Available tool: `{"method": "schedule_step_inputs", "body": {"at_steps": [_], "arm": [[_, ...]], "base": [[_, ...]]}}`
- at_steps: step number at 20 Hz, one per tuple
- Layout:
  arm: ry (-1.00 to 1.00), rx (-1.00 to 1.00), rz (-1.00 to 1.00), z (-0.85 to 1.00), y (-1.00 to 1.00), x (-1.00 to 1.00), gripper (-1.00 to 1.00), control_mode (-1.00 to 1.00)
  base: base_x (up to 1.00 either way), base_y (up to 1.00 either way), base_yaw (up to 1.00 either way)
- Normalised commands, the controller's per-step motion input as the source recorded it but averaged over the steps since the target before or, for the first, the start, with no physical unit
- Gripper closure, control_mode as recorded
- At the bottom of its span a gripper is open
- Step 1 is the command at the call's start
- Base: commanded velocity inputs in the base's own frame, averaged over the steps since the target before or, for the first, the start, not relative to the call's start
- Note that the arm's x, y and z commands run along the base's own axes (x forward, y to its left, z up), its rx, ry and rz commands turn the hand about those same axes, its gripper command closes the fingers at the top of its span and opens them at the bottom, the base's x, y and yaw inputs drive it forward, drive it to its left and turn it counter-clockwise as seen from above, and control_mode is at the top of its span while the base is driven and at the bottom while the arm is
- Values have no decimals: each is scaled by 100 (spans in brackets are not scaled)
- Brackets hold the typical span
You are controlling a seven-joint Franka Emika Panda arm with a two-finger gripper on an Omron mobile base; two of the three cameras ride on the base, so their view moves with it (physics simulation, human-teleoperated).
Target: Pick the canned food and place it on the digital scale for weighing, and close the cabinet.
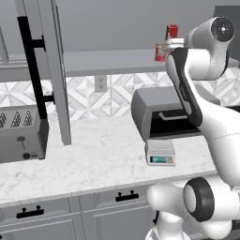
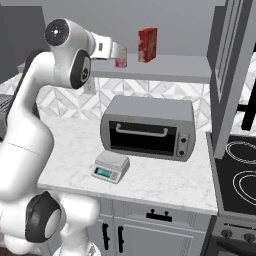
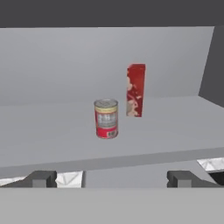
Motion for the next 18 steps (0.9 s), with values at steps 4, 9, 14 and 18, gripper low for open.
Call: {"method": "schedule_step_inputs", "body": {"at_steps": [4, 9, 14, 18], "arm": [[0, 0, 0, -18, 0, 20, -100, -100], [0, 0, 0, -9, 0, 19, -100, -100], [0, 0, 0, 0, 0, 24, -100, -100], [0, 0, 0, 0, 0, 29, -100, -100]], "base": [[0, 0, 0], [0, 0, 0], [0, 0, 0], [0, 0, 0]]}}
